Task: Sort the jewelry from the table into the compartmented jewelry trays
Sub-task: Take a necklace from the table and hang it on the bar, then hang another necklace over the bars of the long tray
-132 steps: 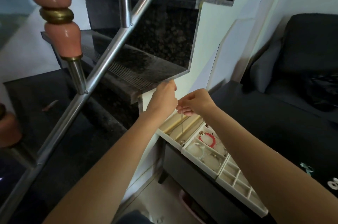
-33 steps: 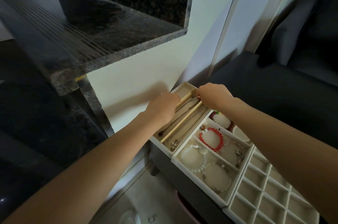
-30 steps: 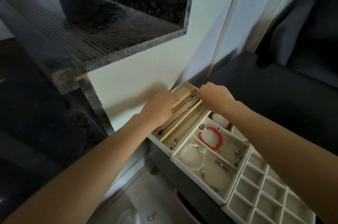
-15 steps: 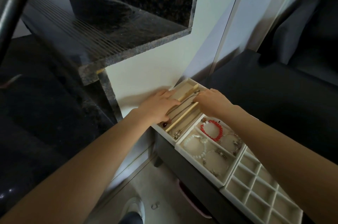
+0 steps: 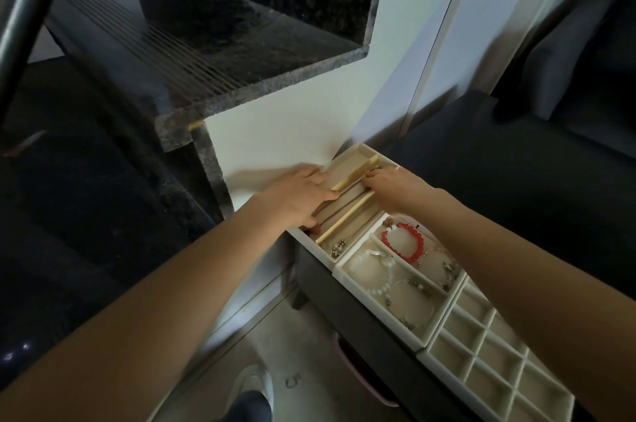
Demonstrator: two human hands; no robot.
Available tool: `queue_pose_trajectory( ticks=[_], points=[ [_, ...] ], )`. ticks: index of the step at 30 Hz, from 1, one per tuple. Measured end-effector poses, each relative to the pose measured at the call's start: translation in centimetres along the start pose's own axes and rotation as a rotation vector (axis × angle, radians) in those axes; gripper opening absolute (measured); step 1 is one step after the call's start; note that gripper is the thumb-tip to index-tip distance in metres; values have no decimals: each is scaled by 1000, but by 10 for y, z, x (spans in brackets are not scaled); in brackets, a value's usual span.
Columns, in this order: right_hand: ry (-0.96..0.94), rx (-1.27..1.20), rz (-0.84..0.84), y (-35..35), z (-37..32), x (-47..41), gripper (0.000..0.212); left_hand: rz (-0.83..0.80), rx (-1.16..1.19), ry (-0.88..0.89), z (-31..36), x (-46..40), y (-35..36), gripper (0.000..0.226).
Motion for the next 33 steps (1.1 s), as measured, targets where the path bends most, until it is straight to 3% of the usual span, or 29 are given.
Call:
queue_pose_trajectory(
  ticks=[6,12,17,21,25,31,33],
  points=[
    [25,0,21,-3,0,3,32,9,33,-10,4,6,-4,47],
    [46,-31,23,0,-4,3,33,10,14,-27,8,7,-1,42],
    [96,-211,136,-14,-7,23,45,185,156,-91,14,13,-10,39],
    [251,-388,172,-30,-9,65,46,401,228,-150,36,19,-30,41],
    [409,-489,171,-43,-4,118,39,475,339,-202,71,30,-46,31],
    [752,-864,316,-43,31,243,37,258,745,-268,163,29,-62,28],
    [872,-908,356,-30,46,295,35,246,784,-213,209,28,-65,27]
  ],
)
Point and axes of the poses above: each hand's wrist, its own x-axis away from the middle knuckle, its own y-axis out of the palm, z = x × y, the point moved 3 cm from there along -x, towards the middle knuckle, and after that the axes turned 6 degrees about z, right-handed, at the moved point
